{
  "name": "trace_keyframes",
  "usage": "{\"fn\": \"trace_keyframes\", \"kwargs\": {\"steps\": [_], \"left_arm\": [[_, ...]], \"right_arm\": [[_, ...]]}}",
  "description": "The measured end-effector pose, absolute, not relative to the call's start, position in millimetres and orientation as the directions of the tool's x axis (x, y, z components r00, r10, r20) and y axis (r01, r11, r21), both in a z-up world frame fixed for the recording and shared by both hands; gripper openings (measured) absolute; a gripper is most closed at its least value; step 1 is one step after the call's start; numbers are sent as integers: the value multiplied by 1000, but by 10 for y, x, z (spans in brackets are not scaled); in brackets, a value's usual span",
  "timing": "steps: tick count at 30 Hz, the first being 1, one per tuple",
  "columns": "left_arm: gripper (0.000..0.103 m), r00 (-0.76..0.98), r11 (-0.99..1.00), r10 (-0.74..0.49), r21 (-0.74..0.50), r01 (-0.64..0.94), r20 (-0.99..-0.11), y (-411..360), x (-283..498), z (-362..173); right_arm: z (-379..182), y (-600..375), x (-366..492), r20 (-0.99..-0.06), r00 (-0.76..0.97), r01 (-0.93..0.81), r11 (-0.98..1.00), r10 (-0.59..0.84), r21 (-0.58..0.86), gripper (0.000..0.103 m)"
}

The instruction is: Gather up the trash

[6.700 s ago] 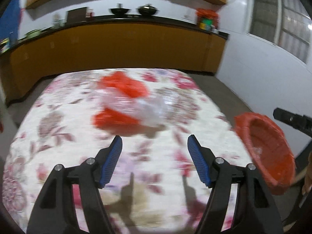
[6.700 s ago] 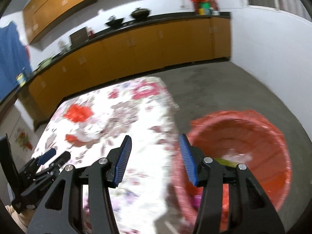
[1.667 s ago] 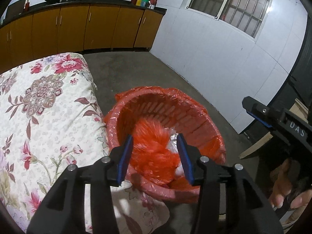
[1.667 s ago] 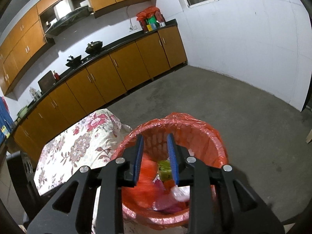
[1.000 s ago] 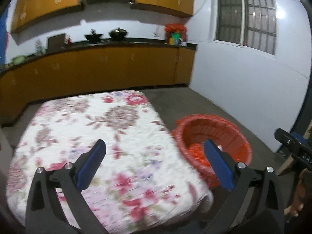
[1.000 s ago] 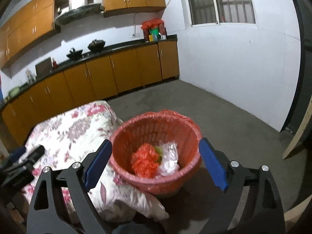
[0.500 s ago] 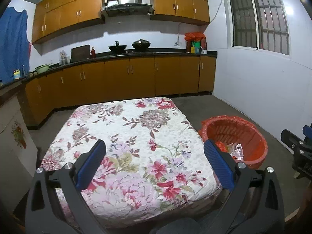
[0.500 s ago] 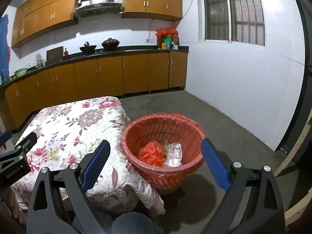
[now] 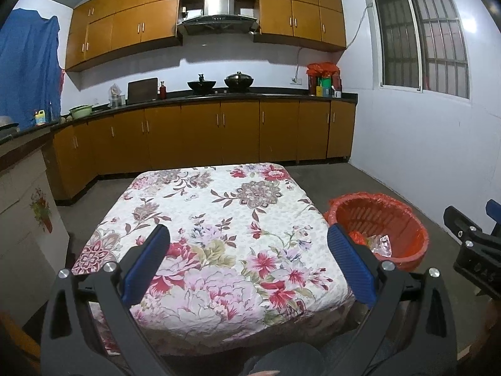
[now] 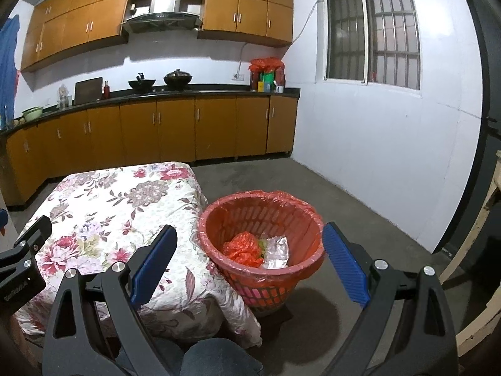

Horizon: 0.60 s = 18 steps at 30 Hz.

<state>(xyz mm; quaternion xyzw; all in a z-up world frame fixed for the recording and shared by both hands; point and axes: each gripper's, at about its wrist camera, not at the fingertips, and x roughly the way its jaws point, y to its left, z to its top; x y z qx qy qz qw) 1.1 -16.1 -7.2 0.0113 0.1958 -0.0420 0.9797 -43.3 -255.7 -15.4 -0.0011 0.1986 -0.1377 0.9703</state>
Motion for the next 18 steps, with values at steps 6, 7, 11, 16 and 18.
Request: {"fn": "trace_keyframes", "kwargs": {"steps": [6, 7, 11, 16, 18], "left_arm": [[99, 923, 997, -77, -6, 80, -378, -140, -77, -62], [99, 923, 997, -75, -8, 78, -377, -136, -88, -64], [99, 924, 997, -70, -11, 71, -375, -122, -111, -71], [99, 918, 997, -73, -19, 71, -389, -117, -119, -103], [99, 915, 997, -76, -23, 73, -397, -113, -115, -121]], "right_arm": [[-135, -2481, -519, -348, 887, 295, 952, -304, -79, 93], [-136, -2481, -521, -349, 886, 298, 951, -306, -77, 93], [-169, -2484, -518, -364, 876, 311, 947, -316, -73, 93], [-209, -2485, -510, -381, 870, 310, 948, -314, -73, 93], [-218, -2487, -503, -386, 868, 310, 948, -314, -74, 93]]}}
